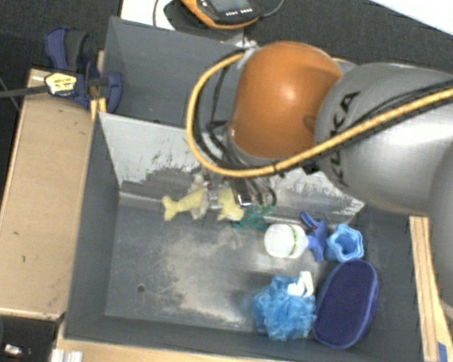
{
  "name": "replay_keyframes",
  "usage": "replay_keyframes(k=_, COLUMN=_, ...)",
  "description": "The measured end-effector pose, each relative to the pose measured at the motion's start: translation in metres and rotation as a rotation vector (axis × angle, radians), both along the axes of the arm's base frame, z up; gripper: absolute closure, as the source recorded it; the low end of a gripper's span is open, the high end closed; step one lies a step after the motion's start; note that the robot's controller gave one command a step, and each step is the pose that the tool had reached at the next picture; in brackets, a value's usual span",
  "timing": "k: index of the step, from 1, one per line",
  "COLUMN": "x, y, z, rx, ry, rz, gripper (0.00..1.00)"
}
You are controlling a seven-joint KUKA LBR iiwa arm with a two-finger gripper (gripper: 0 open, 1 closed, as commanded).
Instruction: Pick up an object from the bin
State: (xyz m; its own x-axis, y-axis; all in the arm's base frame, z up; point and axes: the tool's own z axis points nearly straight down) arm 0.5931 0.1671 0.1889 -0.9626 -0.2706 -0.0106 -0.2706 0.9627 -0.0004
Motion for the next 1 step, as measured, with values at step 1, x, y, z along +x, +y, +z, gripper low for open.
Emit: replay_keyframes(k=1, x=-0.0003, y=-0.0002, z=0.0132, rx=0.000, ry=0.001, rz=-0.001, gripper=1.00)
